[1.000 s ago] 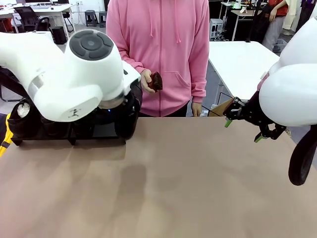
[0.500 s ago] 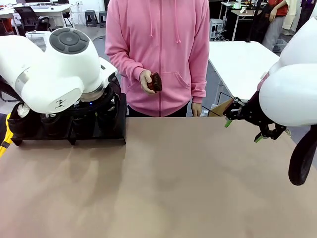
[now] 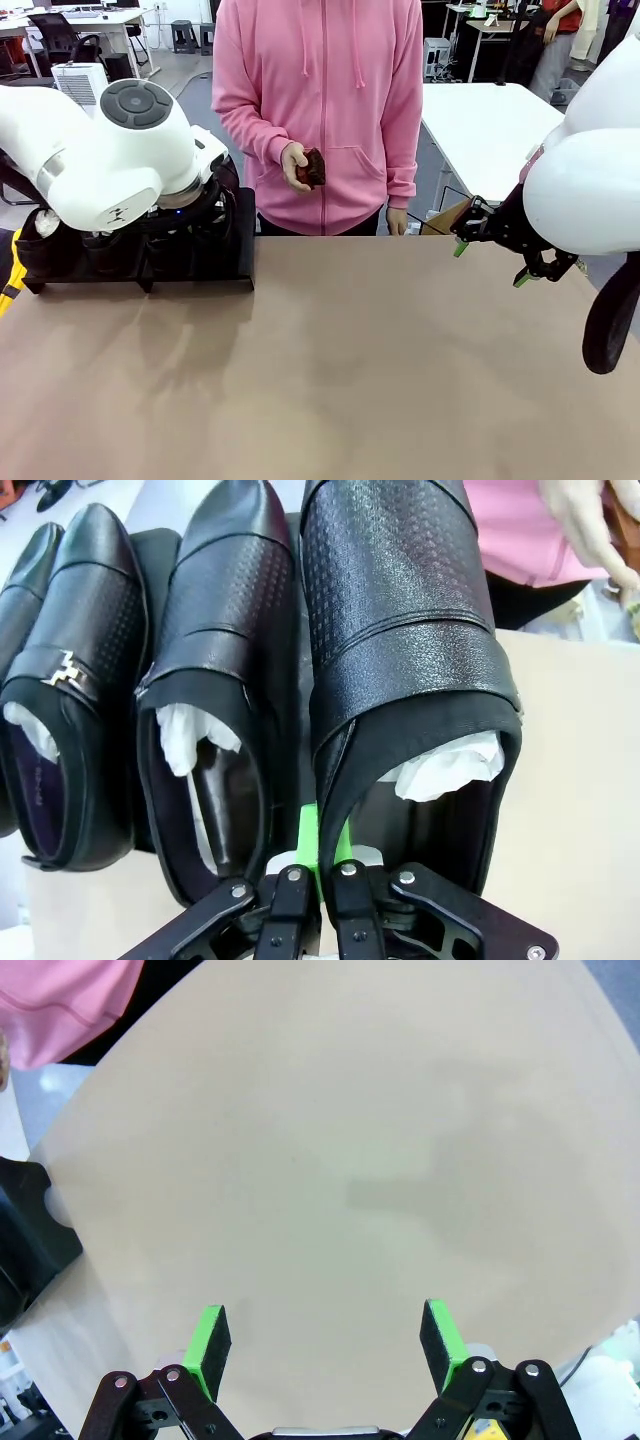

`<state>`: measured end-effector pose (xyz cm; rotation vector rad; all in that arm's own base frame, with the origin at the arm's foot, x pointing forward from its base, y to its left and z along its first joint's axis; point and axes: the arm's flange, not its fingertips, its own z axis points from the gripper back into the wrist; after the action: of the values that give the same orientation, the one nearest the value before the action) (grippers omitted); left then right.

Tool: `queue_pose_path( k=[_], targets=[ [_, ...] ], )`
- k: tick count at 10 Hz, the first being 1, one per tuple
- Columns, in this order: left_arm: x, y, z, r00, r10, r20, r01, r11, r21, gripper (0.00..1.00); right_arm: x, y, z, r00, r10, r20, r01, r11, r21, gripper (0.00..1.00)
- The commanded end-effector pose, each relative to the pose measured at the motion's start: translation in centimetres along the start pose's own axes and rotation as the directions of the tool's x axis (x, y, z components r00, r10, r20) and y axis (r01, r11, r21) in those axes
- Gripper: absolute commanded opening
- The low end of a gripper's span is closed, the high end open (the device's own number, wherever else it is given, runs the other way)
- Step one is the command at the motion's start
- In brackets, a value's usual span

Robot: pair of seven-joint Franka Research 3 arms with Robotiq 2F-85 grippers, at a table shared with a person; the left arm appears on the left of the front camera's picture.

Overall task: Organize the shoes by placing them on the stand.
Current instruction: Place the Shoe from the middle of the table onto the Shoes Stand.

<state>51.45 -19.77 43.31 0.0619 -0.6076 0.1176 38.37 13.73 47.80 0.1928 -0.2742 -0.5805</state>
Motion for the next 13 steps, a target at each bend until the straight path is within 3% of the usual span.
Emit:
queue_pose_path(
  k=[1, 7, 8, 11, 13],
  targets=[
    [0.6, 0.1, -0.9, 0.999, 0.03, 0.029, -0.03, 1.0, -0.001, 0.0, 0.2, -0.1, 0.0, 1.0, 0.013, -0.004, -0.013, 1.0, 0.012, 1.0],
    [-0.1, 0.2, -3.2, 0.998, 0.064, 0.018, -0.064, 0.998, -0.008, 0.0, 0.2, -0.1, 0.0, 1.0, 0.013, -0.004, -0.013, 1.0, 0.012, 1.0],
    [-0.3, 0.2, -3.4, 0.997, 0.074, 0.011, -0.074, 0.997, -0.001, 0.05, 0.2, -0.1, 0.0, 1.0, 0.013, -0.004, -0.013, 1.0, 0.012, 1.0],
    [-0.5, 0.2, -3.6, 0.997, 0.067, 0.027, -0.068, 0.997, 0.021, 0.59, 0.2, -0.1, 0.0, 1.0, 0.013, -0.004, -0.013, 1.0, 0.012, 1.0],
    [-0.5, 0.0, -3.0, 0.997, 0.064, 0.043, -0.065, 0.998, 0.023, 0.59, 0.2, -0.1, 0.0, 1.0, 0.013, -0.004, -0.013, 1.0, 0.012, 1.0]
  ],
)
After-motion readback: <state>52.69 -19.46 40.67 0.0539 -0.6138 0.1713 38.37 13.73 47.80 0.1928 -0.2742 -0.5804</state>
